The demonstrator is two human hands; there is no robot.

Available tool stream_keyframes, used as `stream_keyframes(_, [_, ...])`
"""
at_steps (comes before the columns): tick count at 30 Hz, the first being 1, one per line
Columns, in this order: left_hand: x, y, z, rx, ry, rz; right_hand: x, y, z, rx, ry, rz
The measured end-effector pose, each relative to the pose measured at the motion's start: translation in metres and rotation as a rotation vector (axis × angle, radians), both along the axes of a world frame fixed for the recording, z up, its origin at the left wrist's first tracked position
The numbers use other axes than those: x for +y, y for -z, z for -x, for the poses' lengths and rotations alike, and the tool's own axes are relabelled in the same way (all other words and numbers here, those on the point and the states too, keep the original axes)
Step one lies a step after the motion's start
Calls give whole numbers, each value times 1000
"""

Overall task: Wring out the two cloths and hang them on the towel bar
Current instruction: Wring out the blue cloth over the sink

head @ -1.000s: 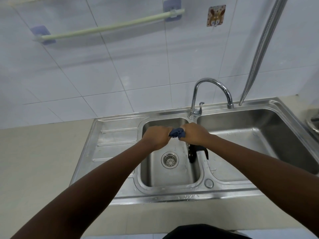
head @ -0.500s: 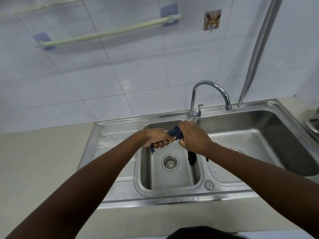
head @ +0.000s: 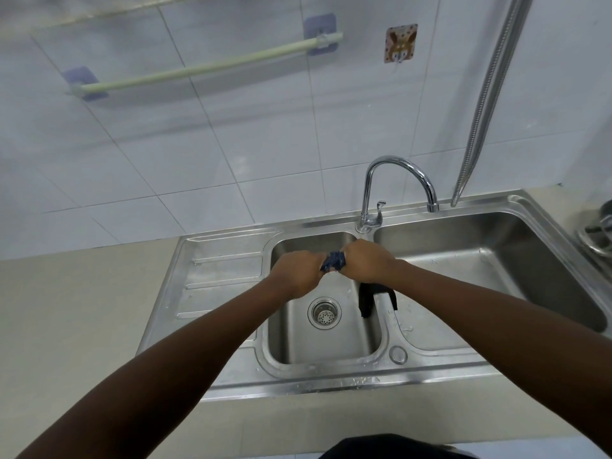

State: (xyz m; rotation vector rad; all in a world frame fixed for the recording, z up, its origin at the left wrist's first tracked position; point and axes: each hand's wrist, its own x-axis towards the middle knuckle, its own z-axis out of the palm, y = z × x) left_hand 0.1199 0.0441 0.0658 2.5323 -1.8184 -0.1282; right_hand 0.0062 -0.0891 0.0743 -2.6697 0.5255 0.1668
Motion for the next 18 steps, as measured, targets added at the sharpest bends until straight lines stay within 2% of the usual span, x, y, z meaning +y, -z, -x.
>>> stream_keyframes(3, [4, 5, 1, -56, 15, 15, 2, -1, -1, 38, 0, -69])
stream_keyframes(5, [4, 5, 5, 2, -27, -21, 0, -1, 2, 49, -28, -121])
stream_keyframes(6, [3, 5, 6, 105, -53, -54, -3, 1, 4, 56, -48, -169])
stream_keyframes(9, [7, -1, 2, 607, -139, -115, -4, 3, 15, 29, -66, -362])
stream_keyframes(12, [21, -6, -5, 941, -271, -14, 4, 4, 24, -106, 21, -486])
stream_keyframes(15, [31, -8, -3, 1043, -297, 71, 3, 9, 27, -283, 101, -469])
stream_keyframes(18, [36, -11, 1, 1002, -321, 156, 1, 15, 28, -375, 125, -383])
